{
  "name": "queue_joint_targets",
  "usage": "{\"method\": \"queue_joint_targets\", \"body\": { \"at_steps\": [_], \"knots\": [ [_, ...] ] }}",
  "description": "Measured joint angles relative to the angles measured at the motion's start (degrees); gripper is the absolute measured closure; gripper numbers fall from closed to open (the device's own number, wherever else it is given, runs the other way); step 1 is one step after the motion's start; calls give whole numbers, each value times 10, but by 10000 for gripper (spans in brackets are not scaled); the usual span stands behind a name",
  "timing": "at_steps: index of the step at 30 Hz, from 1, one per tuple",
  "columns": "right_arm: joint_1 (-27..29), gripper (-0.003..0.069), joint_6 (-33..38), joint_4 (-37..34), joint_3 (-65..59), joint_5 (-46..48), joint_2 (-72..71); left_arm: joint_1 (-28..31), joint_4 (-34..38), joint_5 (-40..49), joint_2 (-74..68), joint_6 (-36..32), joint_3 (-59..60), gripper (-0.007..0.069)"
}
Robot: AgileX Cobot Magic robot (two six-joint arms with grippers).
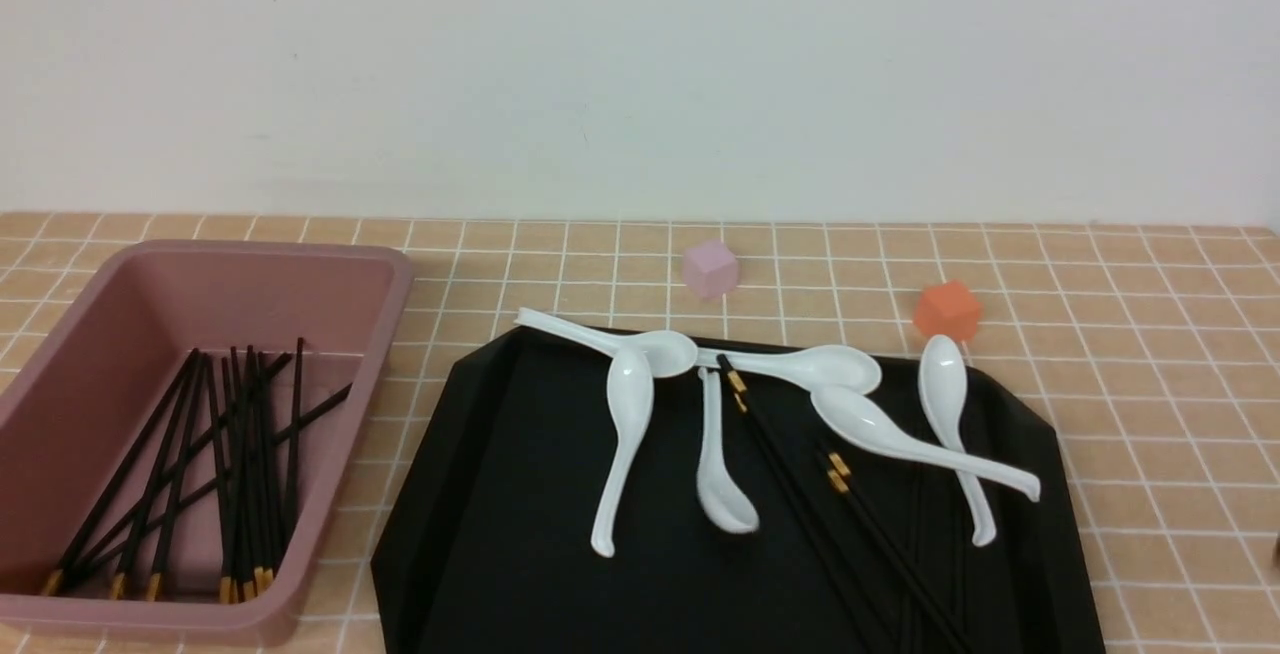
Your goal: On brown tablecloth take chopsticks from black tray and put them in box.
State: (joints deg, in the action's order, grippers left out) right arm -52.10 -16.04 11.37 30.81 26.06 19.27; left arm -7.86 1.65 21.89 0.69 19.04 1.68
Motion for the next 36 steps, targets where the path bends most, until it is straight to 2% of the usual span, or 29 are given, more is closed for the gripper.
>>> {"method": "queue_joint_targets", "body": {
  "at_steps": [5,9,36],
  "knots": [
    [0,657,-3,13,-96,-103,-54,0,0,0,0,0,0,386],
    [0,655,-6,15,-130,-149,-56,0,0,0,0,0,0,386],
    [1,633,2,8,-180,-159,-67,0,0,0,0,0,0,386]
  ]
}}
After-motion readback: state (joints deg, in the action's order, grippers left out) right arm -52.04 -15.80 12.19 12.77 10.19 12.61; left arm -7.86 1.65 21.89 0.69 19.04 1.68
